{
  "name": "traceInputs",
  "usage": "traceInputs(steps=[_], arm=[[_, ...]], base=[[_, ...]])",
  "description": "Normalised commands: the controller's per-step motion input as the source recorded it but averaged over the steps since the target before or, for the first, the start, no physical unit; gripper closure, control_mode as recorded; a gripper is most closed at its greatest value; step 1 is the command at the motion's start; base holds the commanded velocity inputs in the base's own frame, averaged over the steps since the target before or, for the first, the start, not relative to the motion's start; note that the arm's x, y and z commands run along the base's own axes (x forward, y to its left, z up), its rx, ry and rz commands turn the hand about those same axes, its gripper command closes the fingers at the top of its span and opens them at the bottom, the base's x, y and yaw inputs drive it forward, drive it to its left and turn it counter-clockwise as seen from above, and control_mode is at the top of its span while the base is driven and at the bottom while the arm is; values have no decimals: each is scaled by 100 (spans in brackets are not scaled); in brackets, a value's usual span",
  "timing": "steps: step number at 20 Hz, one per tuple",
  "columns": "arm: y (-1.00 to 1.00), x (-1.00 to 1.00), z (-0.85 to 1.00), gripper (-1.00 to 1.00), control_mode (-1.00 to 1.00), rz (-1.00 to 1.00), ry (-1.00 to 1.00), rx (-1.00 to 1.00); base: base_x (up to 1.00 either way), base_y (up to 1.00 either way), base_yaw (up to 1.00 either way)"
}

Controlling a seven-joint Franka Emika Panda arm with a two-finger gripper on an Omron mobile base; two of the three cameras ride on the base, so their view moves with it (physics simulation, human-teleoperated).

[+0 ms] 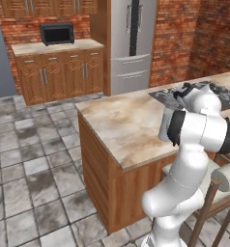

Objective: Place the pitcher and cup on the dining counter for serving.

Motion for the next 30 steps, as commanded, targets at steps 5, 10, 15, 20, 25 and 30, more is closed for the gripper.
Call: traceInputs(steps=[5, 10, 15, 20, 25, 30], arm=[[23, -32, 25, -100, -100, 0, -11, -8], [36, -63, 34, -100, -100, 2, -6, -9], [41, -69, 41, -100, -100, 2, 0, -6], [45, -57, 58, -100, -100, 5, 0, -5], [45, -48, 60, -100, -100, 5, 0, -4], [42, -44, 46, -100, -100, 6, 0, -2]], base=[[0, 0, 0], [0, 0, 0], [0, 0, 0], [0, 0, 0], [0, 0, 0], [0, 0, 0]])
